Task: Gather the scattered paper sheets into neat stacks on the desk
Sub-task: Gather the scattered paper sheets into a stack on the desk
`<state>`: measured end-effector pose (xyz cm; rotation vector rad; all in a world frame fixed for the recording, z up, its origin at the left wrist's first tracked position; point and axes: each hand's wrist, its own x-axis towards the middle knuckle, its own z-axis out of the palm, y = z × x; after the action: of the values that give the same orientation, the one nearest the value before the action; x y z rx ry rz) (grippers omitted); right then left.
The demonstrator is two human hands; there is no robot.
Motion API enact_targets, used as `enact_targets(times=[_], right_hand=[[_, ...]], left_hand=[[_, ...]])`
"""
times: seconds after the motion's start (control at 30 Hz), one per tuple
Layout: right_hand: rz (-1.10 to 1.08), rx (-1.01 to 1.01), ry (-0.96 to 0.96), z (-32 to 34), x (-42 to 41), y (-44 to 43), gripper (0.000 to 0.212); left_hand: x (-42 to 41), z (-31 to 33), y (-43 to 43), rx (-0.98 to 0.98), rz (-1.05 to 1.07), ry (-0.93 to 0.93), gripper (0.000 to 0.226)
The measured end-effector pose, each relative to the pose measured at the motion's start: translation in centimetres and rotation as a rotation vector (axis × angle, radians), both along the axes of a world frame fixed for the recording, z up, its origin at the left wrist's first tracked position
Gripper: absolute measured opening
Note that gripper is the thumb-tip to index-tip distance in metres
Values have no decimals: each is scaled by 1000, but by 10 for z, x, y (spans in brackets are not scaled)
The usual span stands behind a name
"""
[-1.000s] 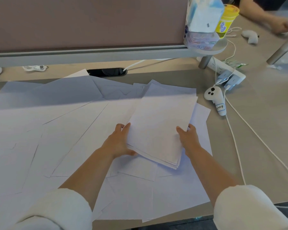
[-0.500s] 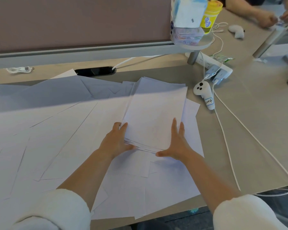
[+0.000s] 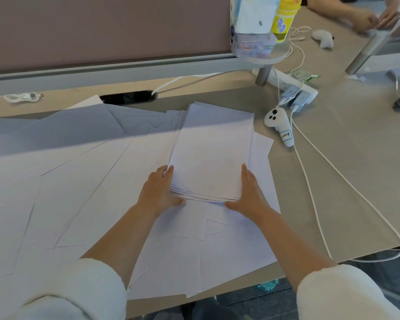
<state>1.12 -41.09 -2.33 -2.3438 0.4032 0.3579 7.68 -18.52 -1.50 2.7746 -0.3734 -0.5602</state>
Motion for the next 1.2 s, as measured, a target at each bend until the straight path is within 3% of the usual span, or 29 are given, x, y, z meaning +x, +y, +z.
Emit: enact_targets(times=[0.1,0.17,0.23,0.3,0.4,0.47,0.53,0.63,0.77,0.87,0.93,1.03,1.13,1.2], right_hand=[[-63,71,-15,2,1,0,119],[-249,198,-36,1,5,-1,113],[-469,327,-15,2,13,-4,94],[-550,371,41,2,21,-6,67],[-520,364,81,2,28,-6,35],[-494,424,93,3,26,-4,34],[-450,531,127,3,23,-2,32],[-408,716,176,3,18,6,35],[-552,964,106,2,27,20,45],[-464,741,41,3,36,37,35],[-423,630,30,1,41,50,34],[-451,402,58,-9,46,67,27],[-481,215,60,-13,48,76,15],[-506,209,39,-16,50,78,34]], left_hand=[[0,0,-1,1,11,-23,101],[-1,1,-2,-30,42,-50,98],[0,-1,-4,-110,97,21,102],[4,-3,-3,-262,221,137,97],[9,-5,-1,-502,465,209,58],[11,-4,0,-599,601,230,40],[12,-3,6,-651,668,252,35],[10,1,29,-675,584,304,32],[-2,8,69,-708,483,440,25],[-9,9,90,-663,479,506,23],[-8,5,94,-565,556,338,22],[0,-3,98,-333,616,107,42],[5,-7,96,-280,593,161,49],[5,-6,92,-315,616,193,47]])
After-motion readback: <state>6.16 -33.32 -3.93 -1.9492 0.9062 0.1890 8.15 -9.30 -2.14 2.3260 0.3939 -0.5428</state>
